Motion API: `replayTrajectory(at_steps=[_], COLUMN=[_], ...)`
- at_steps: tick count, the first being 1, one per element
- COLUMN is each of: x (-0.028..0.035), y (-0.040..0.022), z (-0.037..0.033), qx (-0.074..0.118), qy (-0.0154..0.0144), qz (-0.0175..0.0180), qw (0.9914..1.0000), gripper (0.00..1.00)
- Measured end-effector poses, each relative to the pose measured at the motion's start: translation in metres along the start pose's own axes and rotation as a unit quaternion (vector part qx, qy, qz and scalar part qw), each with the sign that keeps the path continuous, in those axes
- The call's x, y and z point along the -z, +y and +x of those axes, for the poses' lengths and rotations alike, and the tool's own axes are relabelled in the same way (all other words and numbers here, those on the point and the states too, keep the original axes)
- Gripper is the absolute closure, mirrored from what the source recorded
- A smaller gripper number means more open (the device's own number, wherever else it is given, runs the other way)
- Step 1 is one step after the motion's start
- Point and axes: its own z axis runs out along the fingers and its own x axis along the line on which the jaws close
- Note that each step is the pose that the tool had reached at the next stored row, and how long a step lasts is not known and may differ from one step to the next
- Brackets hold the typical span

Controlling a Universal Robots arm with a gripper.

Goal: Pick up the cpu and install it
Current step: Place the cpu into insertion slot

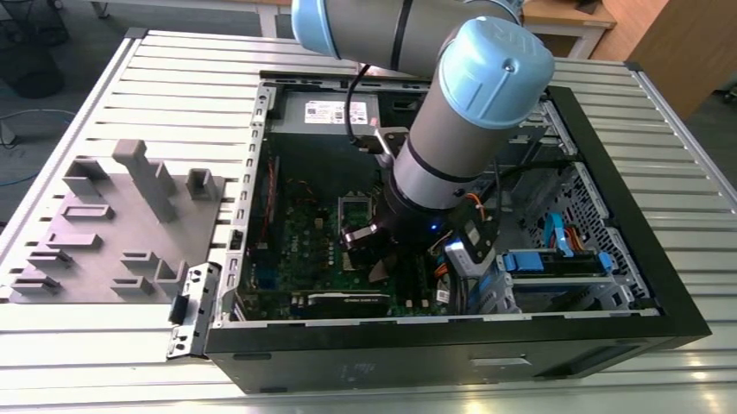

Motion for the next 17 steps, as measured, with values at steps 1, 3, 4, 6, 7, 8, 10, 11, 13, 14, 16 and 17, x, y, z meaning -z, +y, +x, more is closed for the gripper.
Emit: replayTrajectory(at_steps=[1,3,4,6,7,8,10,11,13,14,16,17], x=[0.0,0.0,0.0,0.0,0.0,0.0,-0.0001,-0.0001,-0.0001,-0.0001,-0.0001,0.0], y=[0.0,0.0,0.0,0.0,0.0,0.0,0.0,0.0,0.0,0.0,0.0,0.0], z=[0.0,0.0,0.0,0.0,-0.0001,-0.0001,0.0,0.0,0.0,0.0,0.0,0.0], qx=[0.0,0.0,0.0,0.0,0.0,0.0,0.0,0.0,0.0,0.0,0.0,0.0], qy=[0.0,0.0,0.0001,0.0001,0.0001,0.0002,0.0002,0.0002,0.0005,0.0005,0.0006,0.0006], qz=[0.0001,0.0002,0.0002,0.0005,0.0005,0.0005,0.0007,0.0008,0.0016,0.0016,0.0018,0.0019], qw=[1.0,1.0,1.0,1.0,1.0,1.0,1.0,1.0,1.0,1.0,1.0,1.0], gripper=[0.54,0.54,0.54,0.56,0.56,0.58,0.58,0.58,0.58,0.58,0.58,0.58])
